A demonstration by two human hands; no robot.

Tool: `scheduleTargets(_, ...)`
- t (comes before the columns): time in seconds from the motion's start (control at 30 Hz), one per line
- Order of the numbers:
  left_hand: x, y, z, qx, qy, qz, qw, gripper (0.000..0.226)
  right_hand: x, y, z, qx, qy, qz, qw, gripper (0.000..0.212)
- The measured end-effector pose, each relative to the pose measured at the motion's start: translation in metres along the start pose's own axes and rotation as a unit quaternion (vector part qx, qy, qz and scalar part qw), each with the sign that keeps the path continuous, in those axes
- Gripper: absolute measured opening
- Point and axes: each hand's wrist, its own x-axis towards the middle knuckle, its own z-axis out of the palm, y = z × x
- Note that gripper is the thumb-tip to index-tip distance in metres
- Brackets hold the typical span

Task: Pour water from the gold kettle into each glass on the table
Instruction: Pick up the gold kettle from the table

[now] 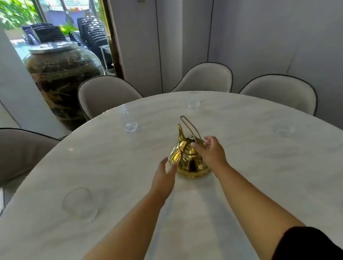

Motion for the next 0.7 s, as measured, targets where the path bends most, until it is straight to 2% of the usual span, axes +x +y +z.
scheduleTargets(0.1,0.031,-0.005,0.015,-0.016,-0.026,-0.008,0.999,0.052,0.024,0.009,0.015,-0.011,0.009,-0.001,1.0,0.044)
scheduleTargets(0.2,0.05,-0.008,0.027,-0.062,-0.044,-0.031,0.997,0.053,0.033,0.016,0.027,0.038,0.022,-0.038,0.998,0.024)
scheduleTargets(0.33,0.075,-0.016,0.036,-0.133,-0.036,-0.085,0.987,0.06,0.034,0.018,0.028,0.15,0.013,-0.057,0.987,0.042)
scheduleTargets(0.47,0.085,-0.02,0.043,-0.153,-0.017,-0.109,0.982,0.06,0.035,0.013,0.033,0.247,0.055,0.007,0.967,0.055)
scheduleTargets(0.57,0.082,-0.019,0.047,-0.157,-0.014,-0.1,0.982,0.055,0.035,0.01,0.035,0.277,0.087,0.022,0.957,0.064)
scheduleTargets(0.7,0.074,-0.02,0.046,-0.152,-0.032,-0.121,0.98,0.053,0.024,0.013,0.024,0.295,0.088,0.028,0.951,0.065)
